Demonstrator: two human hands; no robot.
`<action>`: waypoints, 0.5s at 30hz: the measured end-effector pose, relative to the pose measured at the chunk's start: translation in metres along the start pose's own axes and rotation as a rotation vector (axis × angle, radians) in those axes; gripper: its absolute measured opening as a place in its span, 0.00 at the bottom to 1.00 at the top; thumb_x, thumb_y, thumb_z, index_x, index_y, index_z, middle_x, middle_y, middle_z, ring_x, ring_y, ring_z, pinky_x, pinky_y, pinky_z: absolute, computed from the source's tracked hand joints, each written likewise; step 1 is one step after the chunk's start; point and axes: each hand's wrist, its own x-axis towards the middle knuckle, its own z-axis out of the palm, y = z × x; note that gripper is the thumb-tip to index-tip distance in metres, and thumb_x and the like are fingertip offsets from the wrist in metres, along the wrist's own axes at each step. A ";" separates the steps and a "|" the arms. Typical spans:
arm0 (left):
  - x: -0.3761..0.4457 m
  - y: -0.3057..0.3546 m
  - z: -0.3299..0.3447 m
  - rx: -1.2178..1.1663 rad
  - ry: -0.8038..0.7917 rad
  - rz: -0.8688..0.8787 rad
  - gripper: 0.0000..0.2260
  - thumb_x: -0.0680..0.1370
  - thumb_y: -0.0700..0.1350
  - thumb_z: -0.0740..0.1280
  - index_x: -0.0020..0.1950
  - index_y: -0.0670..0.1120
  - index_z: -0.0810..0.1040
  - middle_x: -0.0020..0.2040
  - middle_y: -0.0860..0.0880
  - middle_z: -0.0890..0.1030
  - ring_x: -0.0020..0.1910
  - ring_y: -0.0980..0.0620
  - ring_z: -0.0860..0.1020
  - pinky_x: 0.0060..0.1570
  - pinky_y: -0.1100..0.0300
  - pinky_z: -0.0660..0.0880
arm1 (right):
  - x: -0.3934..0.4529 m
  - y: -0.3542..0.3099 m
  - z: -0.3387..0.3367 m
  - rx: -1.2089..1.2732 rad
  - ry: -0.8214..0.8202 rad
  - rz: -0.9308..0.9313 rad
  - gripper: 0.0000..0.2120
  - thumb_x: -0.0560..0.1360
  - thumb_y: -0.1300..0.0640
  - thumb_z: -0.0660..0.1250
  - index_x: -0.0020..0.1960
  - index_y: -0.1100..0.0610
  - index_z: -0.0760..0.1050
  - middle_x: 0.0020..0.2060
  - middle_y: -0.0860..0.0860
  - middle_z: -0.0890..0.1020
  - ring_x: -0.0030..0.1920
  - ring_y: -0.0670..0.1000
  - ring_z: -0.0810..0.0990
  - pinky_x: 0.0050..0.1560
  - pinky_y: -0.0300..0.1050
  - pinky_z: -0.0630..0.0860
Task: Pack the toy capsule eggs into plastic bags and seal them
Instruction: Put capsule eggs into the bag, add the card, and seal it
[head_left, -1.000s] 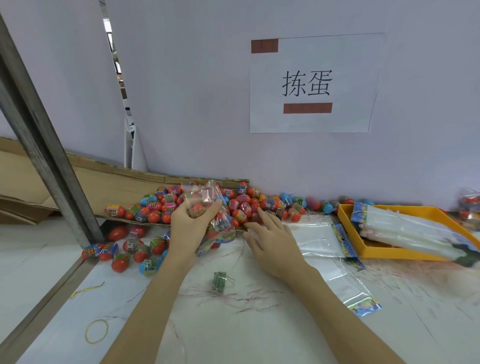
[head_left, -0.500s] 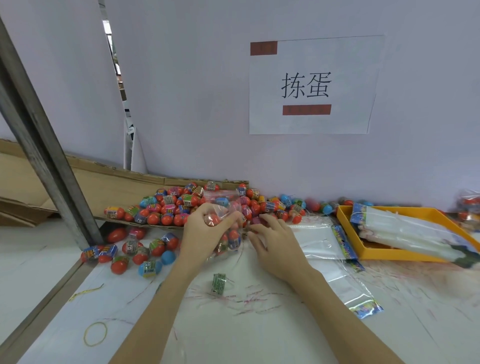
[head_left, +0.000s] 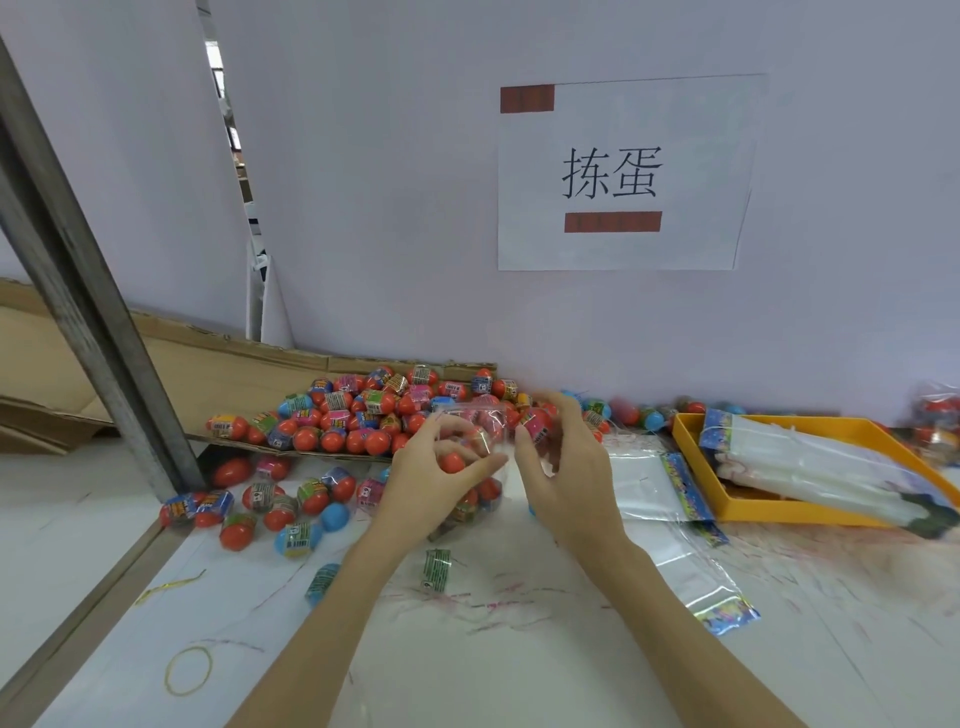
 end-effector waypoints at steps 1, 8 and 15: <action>0.000 0.000 0.000 -0.002 0.018 0.011 0.22 0.69 0.62 0.78 0.57 0.58 0.76 0.42 0.62 0.86 0.45 0.67 0.82 0.42 0.73 0.73 | -0.001 -0.002 0.000 0.036 0.016 -0.016 0.15 0.81 0.52 0.69 0.66 0.49 0.72 0.47 0.42 0.80 0.46 0.45 0.79 0.46 0.37 0.76; 0.001 -0.004 0.004 0.127 0.074 0.051 0.19 0.73 0.55 0.79 0.57 0.62 0.73 0.40 0.65 0.85 0.44 0.69 0.82 0.38 0.77 0.72 | -0.004 -0.017 0.006 -0.058 0.061 -0.322 0.18 0.82 0.58 0.70 0.71 0.53 0.73 0.52 0.44 0.75 0.47 0.40 0.74 0.48 0.33 0.73; -0.001 -0.004 0.006 0.191 -0.097 0.136 0.29 0.70 0.56 0.81 0.62 0.67 0.67 0.47 0.73 0.80 0.48 0.73 0.78 0.41 0.80 0.70 | -0.004 -0.014 0.004 -0.252 -0.069 -0.257 0.21 0.83 0.56 0.65 0.76 0.54 0.71 0.56 0.49 0.79 0.45 0.44 0.75 0.44 0.34 0.73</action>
